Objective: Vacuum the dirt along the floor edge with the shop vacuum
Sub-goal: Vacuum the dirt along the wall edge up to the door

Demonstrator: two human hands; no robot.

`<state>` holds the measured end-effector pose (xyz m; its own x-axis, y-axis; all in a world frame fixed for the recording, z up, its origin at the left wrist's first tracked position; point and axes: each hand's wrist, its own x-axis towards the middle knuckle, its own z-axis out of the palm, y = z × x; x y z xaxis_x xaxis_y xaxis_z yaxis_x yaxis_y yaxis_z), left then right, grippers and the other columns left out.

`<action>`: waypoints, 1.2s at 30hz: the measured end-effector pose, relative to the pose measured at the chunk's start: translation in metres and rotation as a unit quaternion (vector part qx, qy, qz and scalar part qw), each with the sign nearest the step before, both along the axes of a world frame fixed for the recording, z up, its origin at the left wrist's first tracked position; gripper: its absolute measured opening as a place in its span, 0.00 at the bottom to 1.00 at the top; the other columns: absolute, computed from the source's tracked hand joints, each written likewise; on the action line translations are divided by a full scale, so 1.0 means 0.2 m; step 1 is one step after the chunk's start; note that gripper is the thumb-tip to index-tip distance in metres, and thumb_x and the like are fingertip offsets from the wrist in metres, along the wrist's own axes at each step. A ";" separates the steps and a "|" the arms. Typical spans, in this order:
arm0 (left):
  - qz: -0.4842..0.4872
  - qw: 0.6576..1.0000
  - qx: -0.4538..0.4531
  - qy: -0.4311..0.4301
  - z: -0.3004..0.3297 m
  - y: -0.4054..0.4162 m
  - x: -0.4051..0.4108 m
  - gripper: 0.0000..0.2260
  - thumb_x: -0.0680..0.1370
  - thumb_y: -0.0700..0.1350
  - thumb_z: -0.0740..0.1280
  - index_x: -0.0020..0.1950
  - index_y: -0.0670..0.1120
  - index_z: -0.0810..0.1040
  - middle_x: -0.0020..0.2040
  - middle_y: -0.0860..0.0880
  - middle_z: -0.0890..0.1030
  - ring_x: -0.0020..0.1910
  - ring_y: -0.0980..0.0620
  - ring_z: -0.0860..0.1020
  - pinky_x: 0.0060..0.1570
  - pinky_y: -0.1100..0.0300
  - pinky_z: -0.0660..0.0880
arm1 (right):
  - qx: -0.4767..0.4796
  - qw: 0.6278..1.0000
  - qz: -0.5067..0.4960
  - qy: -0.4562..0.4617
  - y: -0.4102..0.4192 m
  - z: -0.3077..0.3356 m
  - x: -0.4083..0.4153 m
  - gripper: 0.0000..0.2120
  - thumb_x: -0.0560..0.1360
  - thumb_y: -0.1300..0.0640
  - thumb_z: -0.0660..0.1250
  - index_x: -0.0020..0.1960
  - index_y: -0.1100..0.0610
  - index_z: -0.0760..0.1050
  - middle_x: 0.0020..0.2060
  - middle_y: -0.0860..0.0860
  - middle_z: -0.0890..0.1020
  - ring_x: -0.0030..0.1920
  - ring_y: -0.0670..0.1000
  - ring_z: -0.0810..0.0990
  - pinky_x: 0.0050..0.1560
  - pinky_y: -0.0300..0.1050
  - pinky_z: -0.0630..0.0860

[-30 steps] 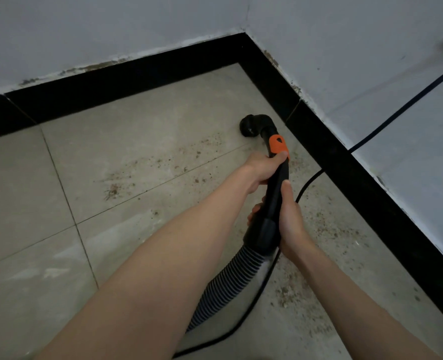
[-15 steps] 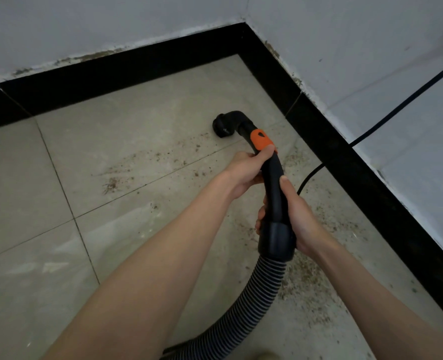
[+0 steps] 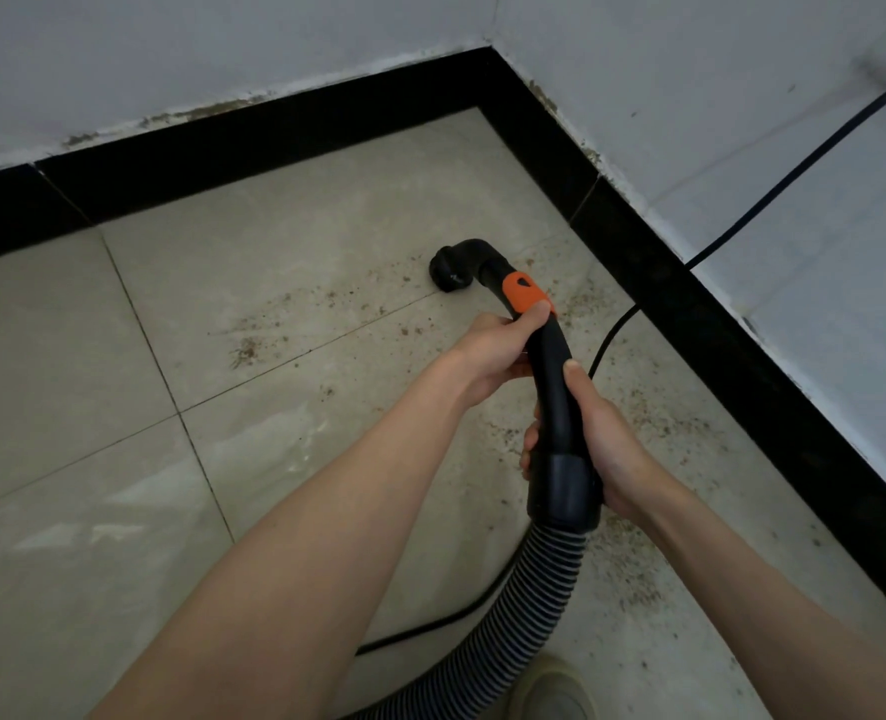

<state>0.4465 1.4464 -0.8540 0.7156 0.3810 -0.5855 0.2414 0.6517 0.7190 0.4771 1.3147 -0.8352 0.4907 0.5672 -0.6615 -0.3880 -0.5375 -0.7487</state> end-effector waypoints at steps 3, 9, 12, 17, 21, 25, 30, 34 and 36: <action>0.005 1.000 -0.002 0.001 0.01 -0.02 -0.04 0.12 0.80 0.47 0.63 0.47 0.38 0.76 0.42 0.44 0.80 0.40 0.51 0.79 0.36 0.64 0.77 | 0.004 1.000 0.007 0.006 -0.02 0.01 -0.04 0.27 0.82 0.40 0.51 0.43 0.62 0.72 0.30 0.60 0.79 0.29 0.57 0.79 0.35 0.50 0.79; 0.031 0.999 -0.005 0.014 -0.02 -0.04 -0.09 0.12 0.79 0.47 0.65 0.48 0.37 0.76 0.42 0.44 0.80 0.39 0.51 0.79 0.33 0.65 0.77 | 0.005 1.000 0.013 0.014 -0.04 0.01 -0.09 0.27 0.81 0.40 0.51 0.44 0.62 0.72 0.29 0.59 0.80 0.29 0.57 0.79 0.37 0.51 0.79; 0.041 0.999 0.001 0.026 -0.02 -0.03 -0.09 0.12 0.79 0.47 0.65 0.48 0.37 0.76 0.41 0.44 0.80 0.38 0.51 0.79 0.31 0.66 0.76 | 0.006 1.000 0.006 -0.004 -0.02 -0.01 -0.11 0.27 0.82 0.40 0.51 0.44 0.63 0.73 0.30 0.59 0.80 0.29 0.57 0.79 0.38 0.52 0.79; 0.025 0.999 0.020 0.034 -0.01 0.01 -0.05 0.12 0.79 0.47 0.66 0.43 0.39 0.76 0.39 0.45 0.79 0.37 0.51 0.79 0.30 0.66 0.76 | 0.010 0.999 -0.049 -0.016 0.04 -0.06 -0.12 0.28 0.82 0.41 0.50 0.41 0.63 0.74 0.28 0.58 0.80 0.28 0.57 0.80 0.37 0.51 0.79; 0.010 0.998 0.042 0.050 0.02 0.07 0.01 0.12 0.79 0.48 0.66 0.43 0.39 0.75 0.39 0.46 0.79 0.36 0.52 0.78 0.29 0.67 0.76 | 0.031 0.997 -0.071 0.004 0.13 -0.08 -0.08 0.26 0.82 0.41 0.49 0.44 0.61 0.72 0.27 0.56 0.79 0.26 0.55 0.79 0.32 0.47 0.78; 0.038 0.998 0.025 0.044 0.02 0.13 0.01 0.12 0.79 0.47 0.66 0.50 0.37 0.74 0.41 0.44 0.79 0.37 0.51 0.78 0.32 0.65 0.77 | 0.034 0.997 -0.039 0.059 0.18 -0.03 -0.05 0.26 0.82 0.40 0.49 0.44 0.61 0.71 0.28 0.57 0.77 0.27 0.55 0.78 0.31 0.46 0.78; 0.049 0.998 0.011 0.026 0.00 0.16 -0.08 0.11 0.79 0.47 0.65 0.47 0.38 0.75 0.42 0.44 0.79 0.39 0.50 0.79 0.35 0.64 0.79 | 0.010 0.999 0.012 0.049 0.18 -0.03 -0.07 0.27 0.81 0.38 0.50 0.44 0.62 0.71 0.30 0.58 0.78 0.29 0.57 0.78 0.33 0.47 0.77; 0.059 0.998 0.002 0.022 0.00 0.14 -0.13 0.11 0.79 0.46 0.65 0.47 0.37 0.75 0.42 0.44 0.79 0.39 0.50 0.79 0.31 0.65 0.78 | 0.011 0.999 0.033 0.029 0.15 -0.02 -0.10 0.27 0.81 0.38 0.51 0.44 0.62 0.71 0.30 0.58 0.79 0.29 0.57 0.79 0.35 0.49 0.78; 0.070 0.997 -0.003 0.018 0.01 0.13 -0.14 0.12 0.79 0.46 0.65 0.51 0.36 0.74 0.42 0.43 0.79 0.39 0.50 0.79 0.31 0.64 0.79 | 0.004 0.999 0.045 0.006 0.14 -0.01 -0.09 0.27 0.81 0.38 0.51 0.43 0.62 0.72 0.30 0.58 0.79 0.29 0.57 0.79 0.36 0.50 0.78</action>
